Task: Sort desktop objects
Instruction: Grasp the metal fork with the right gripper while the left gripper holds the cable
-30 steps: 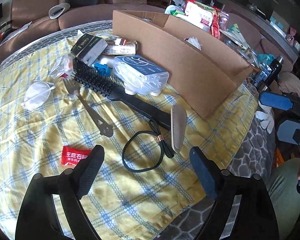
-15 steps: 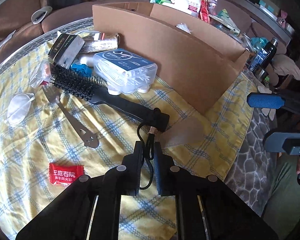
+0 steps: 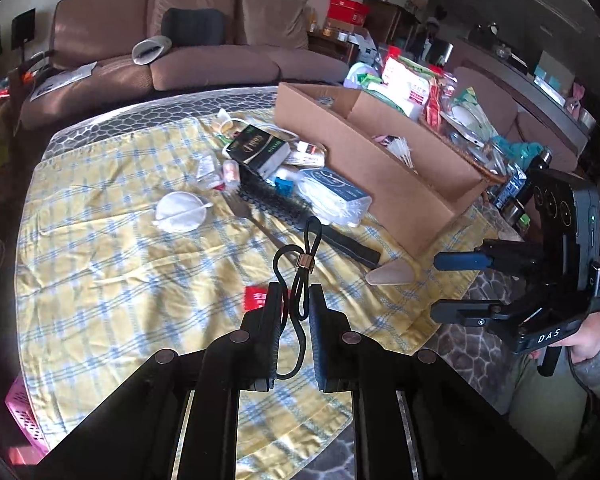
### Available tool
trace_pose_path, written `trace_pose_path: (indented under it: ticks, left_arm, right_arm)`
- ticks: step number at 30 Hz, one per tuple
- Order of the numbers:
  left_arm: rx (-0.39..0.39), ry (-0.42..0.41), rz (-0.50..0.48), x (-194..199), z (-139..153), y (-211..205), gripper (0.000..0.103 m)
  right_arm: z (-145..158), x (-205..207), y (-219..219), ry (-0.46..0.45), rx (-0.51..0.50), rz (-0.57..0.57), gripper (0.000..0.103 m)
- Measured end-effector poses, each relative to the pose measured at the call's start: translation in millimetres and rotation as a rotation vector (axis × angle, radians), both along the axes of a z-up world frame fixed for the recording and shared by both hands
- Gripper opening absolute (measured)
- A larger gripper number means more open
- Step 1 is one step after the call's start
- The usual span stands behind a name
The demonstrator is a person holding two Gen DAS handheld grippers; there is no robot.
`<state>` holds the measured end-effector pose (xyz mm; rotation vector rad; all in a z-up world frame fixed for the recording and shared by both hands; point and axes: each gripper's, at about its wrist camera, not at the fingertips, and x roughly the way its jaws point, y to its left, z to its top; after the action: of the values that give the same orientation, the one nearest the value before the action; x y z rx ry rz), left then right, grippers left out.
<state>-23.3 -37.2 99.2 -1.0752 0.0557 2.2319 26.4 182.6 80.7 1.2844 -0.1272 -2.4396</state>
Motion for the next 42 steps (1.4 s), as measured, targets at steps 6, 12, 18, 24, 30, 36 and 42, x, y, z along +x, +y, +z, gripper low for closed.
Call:
trace_pose_path:
  ticks: [6,12,18,24,30,36,42]
  left_arm:
    - [0.024,-0.012,0.062,-7.2,-7.6,-37.5,0.012]
    - [0.059,-0.021,0.070,-17.1,-19.2,-48.5,0.012]
    - [0.093,-0.026,0.070,-27.0,-27.5,-51.2,0.013]
    - [0.114,-0.051,0.079,-35.9,-39.0,-51.8,0.014]
    - [0.105,-0.044,0.057,-33.8,-40.8,-41.2,0.014]
    - [0.107,-0.048,0.057,-32.9,-41.3,-38.2,0.014]
    - [0.093,-0.040,0.044,-30.0,-27.2,-32.8,0.014]
  right_arm:
    - [-16.9,-44.6,-31.2,-0.022,-0.003,0.005,0.039]
    - [-36.5,-92.0,-50.8,-0.034,0.092,0.012,0.037]
    - [-56.6,-122.4,-52.5,-0.055,0.147,0.004,0.031]
    - [-68.4,-118.4,-68.1,-0.011,0.253,0.058,0.033]
    - [-61.8,-114.9,-75.5,0.010,0.297,0.097,0.011]
    - [-36.8,-106.3,-65.4,0.041,0.219,0.078,0.011]
    - [5.3,-94.2,-56.7,0.096,0.200,0.078,0.011]
